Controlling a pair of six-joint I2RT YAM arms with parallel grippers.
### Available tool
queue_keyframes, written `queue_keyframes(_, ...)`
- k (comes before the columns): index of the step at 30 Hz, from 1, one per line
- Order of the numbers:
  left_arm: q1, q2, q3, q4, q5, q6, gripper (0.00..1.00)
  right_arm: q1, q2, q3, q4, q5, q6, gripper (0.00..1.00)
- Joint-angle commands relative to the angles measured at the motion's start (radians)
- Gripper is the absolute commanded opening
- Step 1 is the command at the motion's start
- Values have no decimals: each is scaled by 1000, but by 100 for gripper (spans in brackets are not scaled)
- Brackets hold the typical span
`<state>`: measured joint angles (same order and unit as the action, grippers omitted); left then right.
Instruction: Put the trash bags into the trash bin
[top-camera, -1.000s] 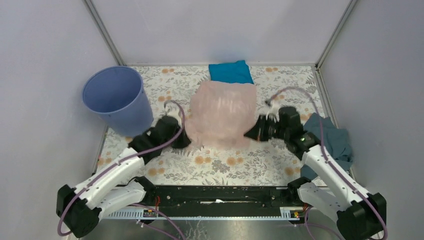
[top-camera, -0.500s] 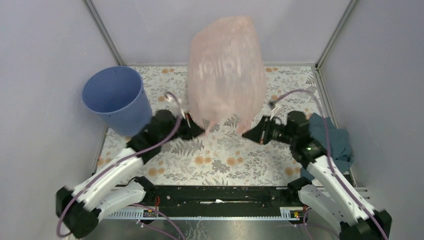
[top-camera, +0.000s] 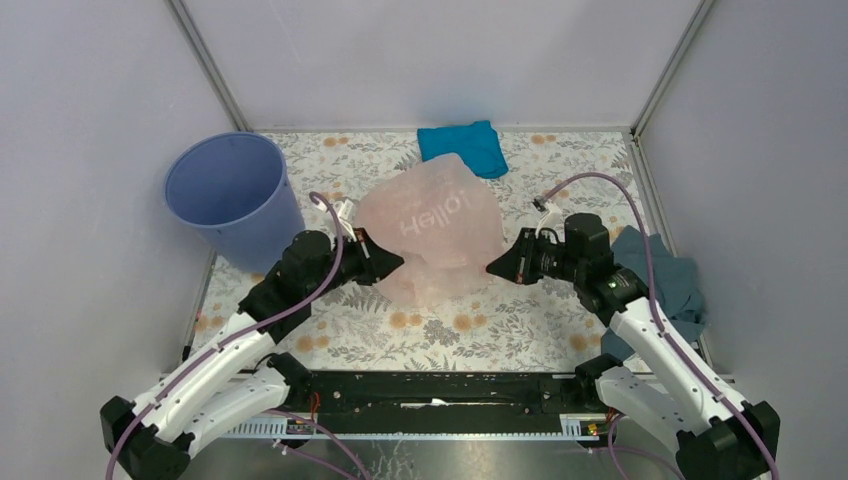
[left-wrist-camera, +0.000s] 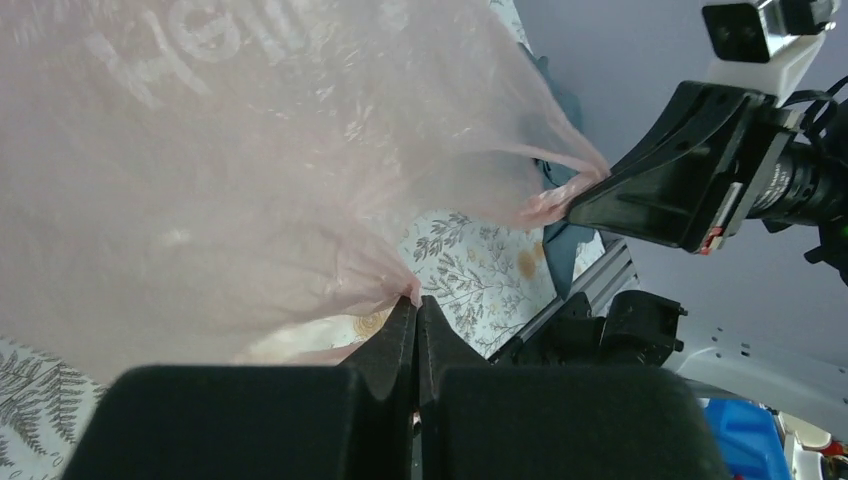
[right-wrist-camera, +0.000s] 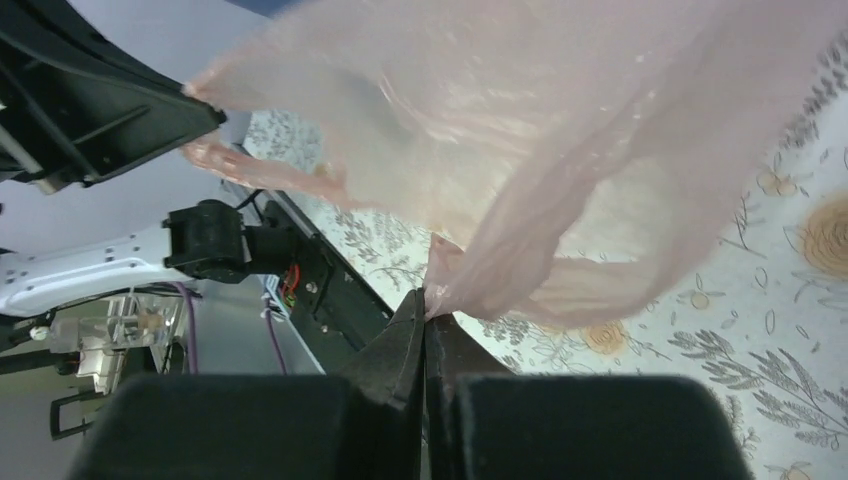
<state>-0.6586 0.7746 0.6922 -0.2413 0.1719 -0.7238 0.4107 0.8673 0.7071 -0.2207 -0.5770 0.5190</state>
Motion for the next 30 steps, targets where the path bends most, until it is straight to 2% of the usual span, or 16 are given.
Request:
queue_keyframes(1, 2, 68, -47, 77, 36, -29, 0, 3, 34, -81, 9, 35, -6, 0)
queue_keyframes(4, 1, 106, -70, 87, 105, -39, 0, 3, 1, -128, 3, 55, -5, 1)
queue_keyframes(10, 1, 86, -129, 133, 126, -86, 0, 3, 1, -104, -159, 296, -48, 30)
queue_keyframes(15, -1, 68, -150, 160, 126, -114, 0, 19, 150, -102, -136, 222, -50, 58)
queue_keyframes(17, -1, 74, -150, 168, 135, -118, 0, 89, 188, -69, -157, 305, -60, 67)
queue_keyframes(20, -1, 89, -141, 172, 145, -113, 0, 201, 212, -30, -192, 524, -49, 80)
queue_keyframes(23, -1, 101, -134, 171, 147, -111, 0, 275, 246, -18, -207, 734, -11, 80)
queue_keyframes(25, -2, 104, -132, 174, 148, -112, 0, 331, 259, -13, -174, 811, -18, 80)
queue_keyframes(30, -2, 107, -125, 174, 155, -119, 0, 393, 232, -21, -66, 829, -65, 80)
